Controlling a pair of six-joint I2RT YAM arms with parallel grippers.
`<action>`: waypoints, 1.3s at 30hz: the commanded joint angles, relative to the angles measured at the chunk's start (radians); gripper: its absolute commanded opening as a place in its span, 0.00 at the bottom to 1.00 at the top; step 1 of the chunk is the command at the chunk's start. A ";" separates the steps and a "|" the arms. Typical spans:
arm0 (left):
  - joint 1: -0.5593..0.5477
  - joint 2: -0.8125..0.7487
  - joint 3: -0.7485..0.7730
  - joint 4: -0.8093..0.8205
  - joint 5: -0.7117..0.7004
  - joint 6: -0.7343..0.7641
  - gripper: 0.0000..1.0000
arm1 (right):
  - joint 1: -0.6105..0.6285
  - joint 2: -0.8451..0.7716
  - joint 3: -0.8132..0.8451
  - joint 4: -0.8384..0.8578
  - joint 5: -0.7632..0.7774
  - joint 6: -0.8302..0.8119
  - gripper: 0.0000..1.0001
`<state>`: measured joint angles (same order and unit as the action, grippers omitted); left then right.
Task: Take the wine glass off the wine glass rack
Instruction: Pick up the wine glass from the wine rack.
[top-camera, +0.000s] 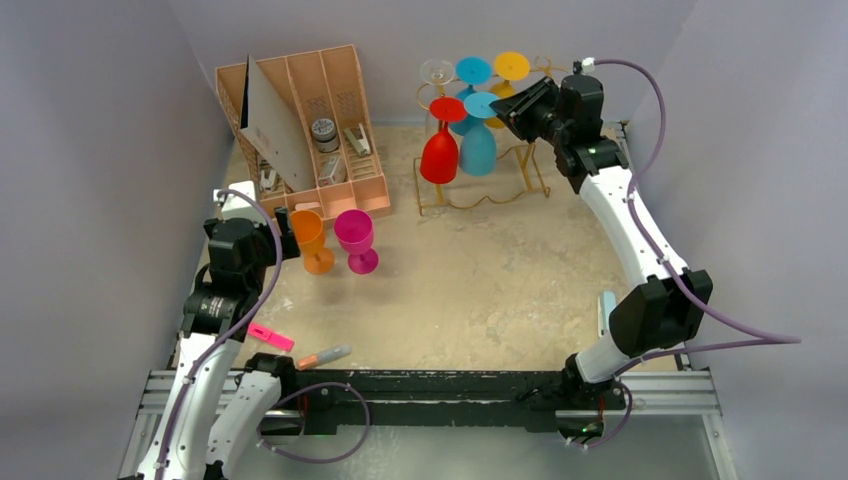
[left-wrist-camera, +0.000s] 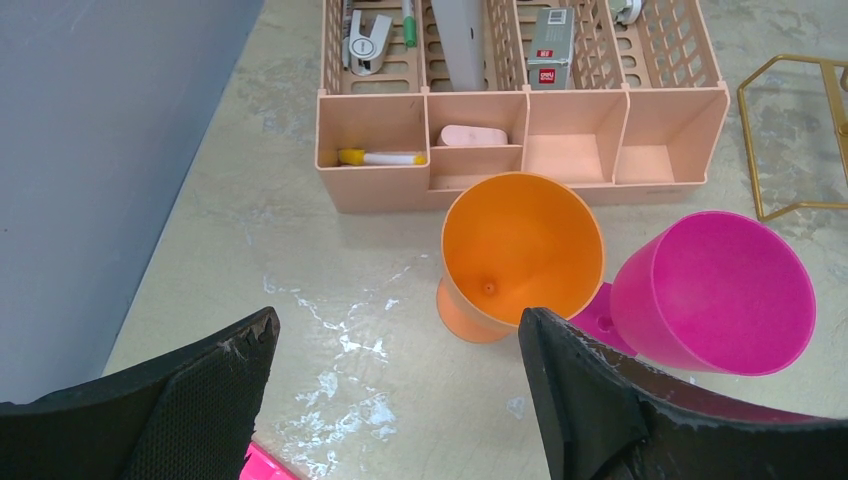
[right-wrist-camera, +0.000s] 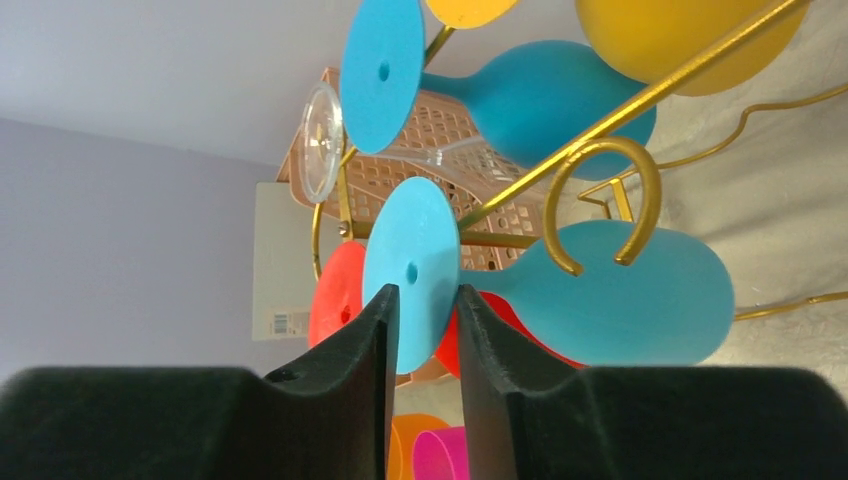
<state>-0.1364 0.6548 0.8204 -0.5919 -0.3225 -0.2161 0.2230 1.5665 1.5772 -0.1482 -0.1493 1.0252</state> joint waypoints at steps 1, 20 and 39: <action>0.008 -0.007 0.000 0.030 -0.013 0.016 0.88 | -0.002 -0.006 0.058 0.004 0.005 -0.033 0.28; 0.008 0.018 0.006 0.020 -0.005 0.018 0.87 | -0.005 0.014 0.081 -0.003 -0.055 -0.002 0.00; 0.008 -0.018 0.011 0.005 -0.008 0.016 0.89 | -0.001 -0.053 -0.036 0.108 0.014 0.097 0.00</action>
<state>-0.1364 0.6708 0.8204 -0.5934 -0.3218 -0.2161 0.2211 1.5608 1.5631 -0.1020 -0.1539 1.0954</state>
